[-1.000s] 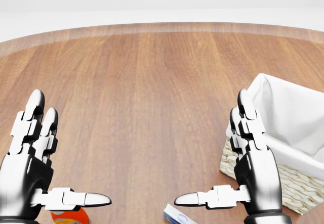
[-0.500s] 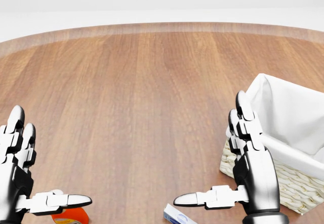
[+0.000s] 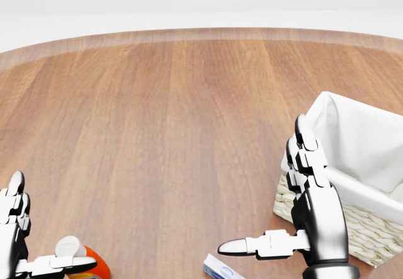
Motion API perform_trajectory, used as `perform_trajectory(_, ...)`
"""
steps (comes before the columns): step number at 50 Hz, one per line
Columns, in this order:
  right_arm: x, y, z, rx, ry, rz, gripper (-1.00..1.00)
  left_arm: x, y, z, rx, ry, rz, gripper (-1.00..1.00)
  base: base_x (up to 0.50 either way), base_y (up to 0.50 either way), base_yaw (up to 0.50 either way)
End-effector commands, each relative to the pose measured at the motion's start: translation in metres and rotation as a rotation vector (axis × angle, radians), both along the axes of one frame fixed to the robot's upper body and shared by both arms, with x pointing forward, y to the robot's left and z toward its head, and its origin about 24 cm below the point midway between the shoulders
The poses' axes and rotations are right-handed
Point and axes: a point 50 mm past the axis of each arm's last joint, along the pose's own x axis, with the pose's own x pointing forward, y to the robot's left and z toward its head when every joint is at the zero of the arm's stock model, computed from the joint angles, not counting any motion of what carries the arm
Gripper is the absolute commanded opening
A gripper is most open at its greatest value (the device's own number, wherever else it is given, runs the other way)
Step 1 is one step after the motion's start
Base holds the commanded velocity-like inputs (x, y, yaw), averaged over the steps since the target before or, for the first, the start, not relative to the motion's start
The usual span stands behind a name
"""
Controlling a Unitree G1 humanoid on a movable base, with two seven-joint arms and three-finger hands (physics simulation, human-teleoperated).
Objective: Pick up the ketchup, and put it in the basket.
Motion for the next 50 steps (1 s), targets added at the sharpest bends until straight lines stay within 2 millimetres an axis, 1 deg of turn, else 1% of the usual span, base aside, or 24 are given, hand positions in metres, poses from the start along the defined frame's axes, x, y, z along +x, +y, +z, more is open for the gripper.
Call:
perform_trajectory(1, 0.001, -0.001, -0.002, 0.0, 0.01, -0.003, 1.0, 0.001, 0.004, -0.016, 0.004, 0.073, 0.019, 1.0, 0.0, 0.0, 0.0)
perform_trajectory(6, 0.0, -0.001, -0.001, 0.001, 0.004, -0.002, 1.0, 0.003, 0.005, -0.016, 0.001, 0.072, 0.021, 1.0, 0.0, 0.0, 0.0)
perform_trajectory(10, 0.0, 0.0, 0.0, -0.001, 0.001, -0.001, 1.0, 0.003, 0.004, -0.021, 0.0, 0.094, 0.023, 1.0, 0.0, 0.0, 0.0)
perform_trajectory(15, 0.0, 0.0, 0.0, -0.001, 0.001, -0.001, 1.0, 0.004, 0.004, -0.021, 0.0, 0.094, 0.023, 1.0, 0.0, 0.0, 0.0)
perform_trajectory(16, -0.001, -0.001, 0.0, -0.001, -0.001, 0.0, 1.0, 0.006, 0.001, -0.023, 0.002, 0.101, 0.022, 1.0, 0.0, 0.0, 0.0)
perform_trajectory(21, -0.001, -0.001, 0.002, 0.001, -0.008, -0.003, 1.0, 0.009, 0.001, -0.028, 0.006, 0.123, 0.027, 1.0, 0.0, 0.0, 0.0)
perform_trajectory(26, -0.001, -0.001, 0.001, 0.001, -0.005, -0.002, 1.0, 0.011, 0.002, -0.038, 0.0, 0.167, 0.039, 1.0, 0.0, 0.0, 0.0)
perform_trajectory(34, -0.001, -0.001, 0.0, 0.0, 0.0, -0.001, 1.0, 0.017, -0.001, -0.047, 0.0, 0.205, 0.043, 1.0, 0.0, 0.0, 0.0)
perform_trajectory(50, -0.001, -0.001, 0.001, 0.002, -0.005, -0.005, 1.0, 0.018, -0.005, -0.063, -0.004, 0.279, 0.048, 1.0, 0.0, 0.0, 0.0)
